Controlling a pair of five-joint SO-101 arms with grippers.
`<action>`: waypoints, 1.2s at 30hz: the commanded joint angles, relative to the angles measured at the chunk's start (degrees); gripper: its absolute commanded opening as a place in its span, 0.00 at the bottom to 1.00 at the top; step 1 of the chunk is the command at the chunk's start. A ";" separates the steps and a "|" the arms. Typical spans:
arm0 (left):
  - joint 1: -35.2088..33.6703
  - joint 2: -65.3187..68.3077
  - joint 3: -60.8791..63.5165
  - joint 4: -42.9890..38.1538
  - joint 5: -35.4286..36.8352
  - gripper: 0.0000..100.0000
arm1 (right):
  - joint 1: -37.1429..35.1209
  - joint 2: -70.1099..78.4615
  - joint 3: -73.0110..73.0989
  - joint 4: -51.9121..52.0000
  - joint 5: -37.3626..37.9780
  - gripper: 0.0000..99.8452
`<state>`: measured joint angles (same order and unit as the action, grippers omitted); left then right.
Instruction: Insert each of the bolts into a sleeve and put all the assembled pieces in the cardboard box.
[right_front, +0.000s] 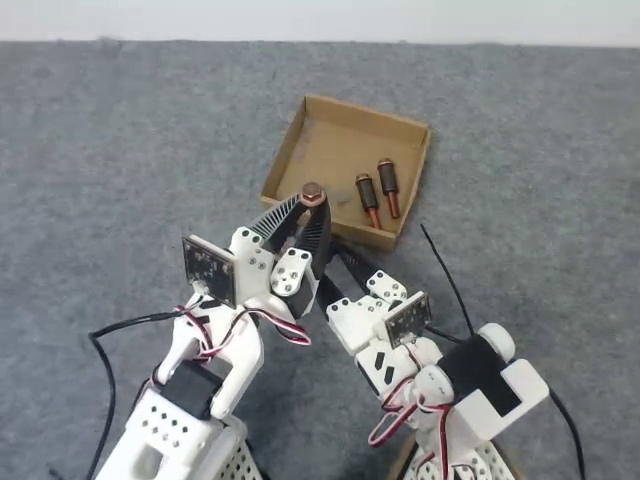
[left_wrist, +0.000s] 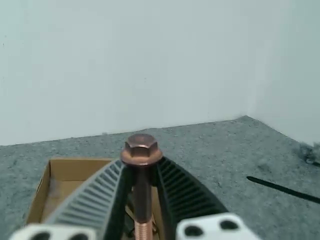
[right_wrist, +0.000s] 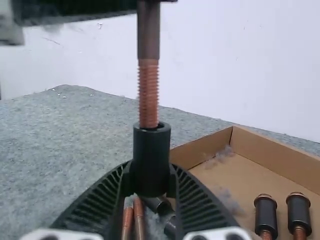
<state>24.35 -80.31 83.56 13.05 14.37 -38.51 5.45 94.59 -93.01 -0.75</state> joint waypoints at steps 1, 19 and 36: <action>-0.18 -1.76 2.15 -6.59 0.09 0.01 | 0.13 0.04 1.05 0.13 -0.44 0.01; -0.18 -1.76 0.48 -7.03 0.09 0.01 | 0.13 0.04 1.05 0.13 -0.44 0.01; -1.32 11.25 -5.93 -7.12 4.84 0.01 | 0.22 0.04 1.14 0.13 -0.44 0.01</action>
<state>23.56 -69.05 81.63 7.69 15.87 -38.24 5.89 94.59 -93.01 -0.75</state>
